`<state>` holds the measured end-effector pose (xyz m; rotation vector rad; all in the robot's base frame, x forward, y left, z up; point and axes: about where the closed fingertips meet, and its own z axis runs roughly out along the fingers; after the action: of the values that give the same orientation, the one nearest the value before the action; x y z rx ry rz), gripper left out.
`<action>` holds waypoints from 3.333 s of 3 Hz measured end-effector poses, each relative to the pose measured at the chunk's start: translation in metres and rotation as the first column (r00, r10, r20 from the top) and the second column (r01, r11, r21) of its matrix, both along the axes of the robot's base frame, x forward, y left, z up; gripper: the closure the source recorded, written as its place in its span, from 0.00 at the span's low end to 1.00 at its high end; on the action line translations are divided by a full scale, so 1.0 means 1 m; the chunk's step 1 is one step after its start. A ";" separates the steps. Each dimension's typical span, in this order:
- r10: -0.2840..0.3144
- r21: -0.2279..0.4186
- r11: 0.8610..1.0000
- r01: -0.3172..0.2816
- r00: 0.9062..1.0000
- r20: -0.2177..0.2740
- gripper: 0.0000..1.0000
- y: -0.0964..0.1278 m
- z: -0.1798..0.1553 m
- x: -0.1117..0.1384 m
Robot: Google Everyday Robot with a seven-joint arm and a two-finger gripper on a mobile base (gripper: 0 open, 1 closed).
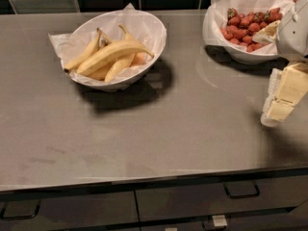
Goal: Pick banana from white bowl
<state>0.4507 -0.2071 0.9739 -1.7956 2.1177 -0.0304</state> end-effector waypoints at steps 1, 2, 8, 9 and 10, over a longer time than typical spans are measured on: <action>0.106 0.069 0.992 -0.108 0.994 0.021 0.00 0.023 0.005 0.018; 0.164 0.113 0.980 -0.167 0.986 0.038 0.00 0.047 0.016 0.027; 0.438 0.221 0.859 -0.462 0.886 0.149 0.00 0.131 0.032 0.095; 0.495 0.237 0.821 -0.520 0.854 0.161 0.00 0.158 0.029 0.113; 0.558 0.260 0.766 -0.588 0.809 0.187 0.00 0.199 0.031 0.139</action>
Offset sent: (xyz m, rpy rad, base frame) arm 0.0343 0.0724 0.0304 0.1701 -0.0295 0.2340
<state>0.5894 -0.0080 1.0047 -2.1067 1.3275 0.3425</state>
